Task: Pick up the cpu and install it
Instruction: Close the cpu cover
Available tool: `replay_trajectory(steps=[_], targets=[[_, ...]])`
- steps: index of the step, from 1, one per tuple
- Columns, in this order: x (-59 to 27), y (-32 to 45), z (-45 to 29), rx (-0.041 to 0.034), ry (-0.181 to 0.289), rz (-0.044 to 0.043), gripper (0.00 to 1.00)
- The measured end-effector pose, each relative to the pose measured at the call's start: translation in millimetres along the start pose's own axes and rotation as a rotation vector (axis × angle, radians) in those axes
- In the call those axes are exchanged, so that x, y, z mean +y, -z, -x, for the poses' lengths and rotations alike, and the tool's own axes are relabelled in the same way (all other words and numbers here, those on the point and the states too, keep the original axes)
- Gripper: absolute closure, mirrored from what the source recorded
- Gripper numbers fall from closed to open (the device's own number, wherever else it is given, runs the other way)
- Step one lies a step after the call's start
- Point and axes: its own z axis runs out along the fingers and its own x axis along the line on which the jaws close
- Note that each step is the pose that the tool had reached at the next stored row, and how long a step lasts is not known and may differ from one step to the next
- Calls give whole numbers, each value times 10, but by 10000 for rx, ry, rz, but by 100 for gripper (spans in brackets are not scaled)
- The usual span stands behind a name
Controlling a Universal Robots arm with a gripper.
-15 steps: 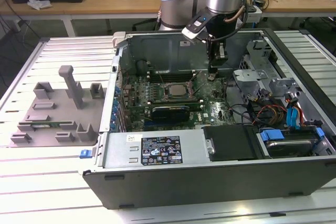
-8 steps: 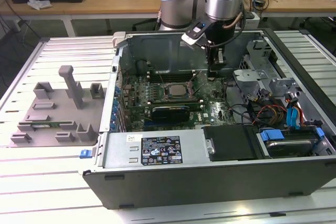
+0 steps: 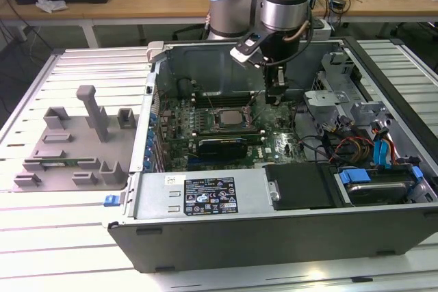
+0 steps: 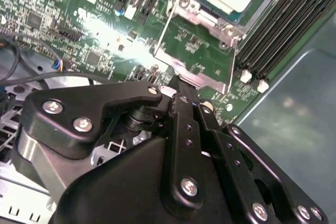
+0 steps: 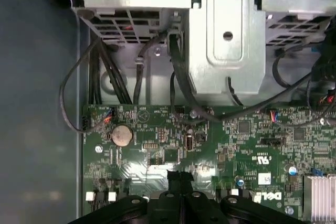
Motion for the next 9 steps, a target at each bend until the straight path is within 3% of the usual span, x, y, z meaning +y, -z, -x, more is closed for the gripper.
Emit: replay_trajectory(steps=[9], targets=[[-290, 4, 1, 0, 0, 1, 89]])
